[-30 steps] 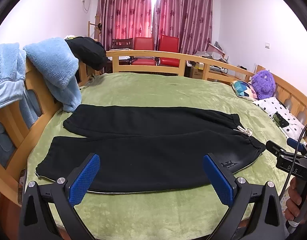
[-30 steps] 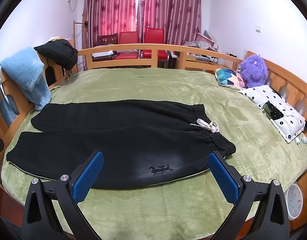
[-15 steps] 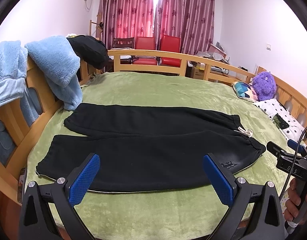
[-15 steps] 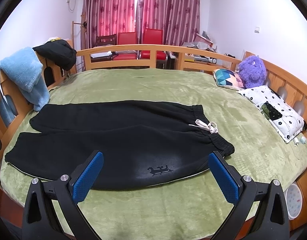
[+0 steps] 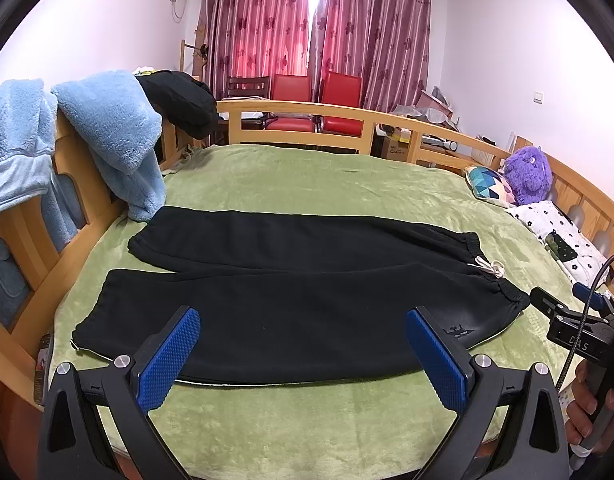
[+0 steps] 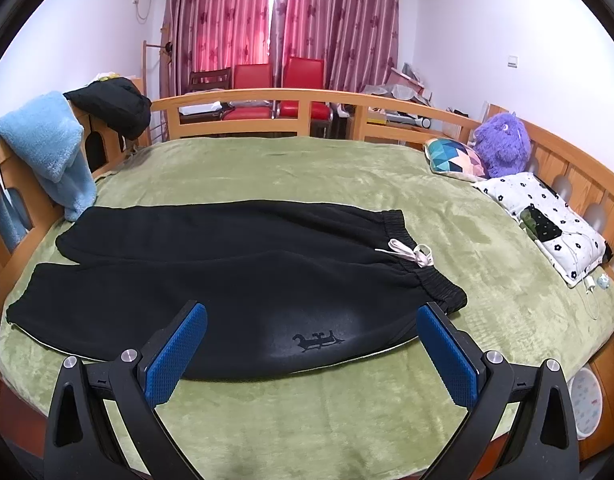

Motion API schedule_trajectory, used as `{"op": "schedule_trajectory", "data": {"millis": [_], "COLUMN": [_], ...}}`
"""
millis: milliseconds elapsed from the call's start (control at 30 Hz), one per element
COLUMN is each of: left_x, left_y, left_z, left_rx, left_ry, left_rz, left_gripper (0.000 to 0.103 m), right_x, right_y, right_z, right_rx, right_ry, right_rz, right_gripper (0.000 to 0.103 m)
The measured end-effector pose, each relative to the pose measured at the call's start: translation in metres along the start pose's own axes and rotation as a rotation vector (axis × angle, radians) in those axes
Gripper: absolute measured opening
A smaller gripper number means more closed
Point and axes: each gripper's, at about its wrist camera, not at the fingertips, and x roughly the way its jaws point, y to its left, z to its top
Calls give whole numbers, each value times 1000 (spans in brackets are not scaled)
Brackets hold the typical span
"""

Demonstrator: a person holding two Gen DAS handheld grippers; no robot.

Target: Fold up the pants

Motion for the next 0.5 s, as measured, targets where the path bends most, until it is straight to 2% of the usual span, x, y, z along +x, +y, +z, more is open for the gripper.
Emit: {"op": "schedule_trajectory", "data": {"millis": [500], "left_x": [-6], "left_y": [-1], "left_z": [1], "left_rx": [-3], "left_ry": [-24], "left_rz": [6], "left_gripper": [103], "right_x": [-2], "right_y": [8], "right_z": [-4], "right_rx": [-5], "right_ry": [-8], "right_rz": [27], "right_gripper": [103]}}
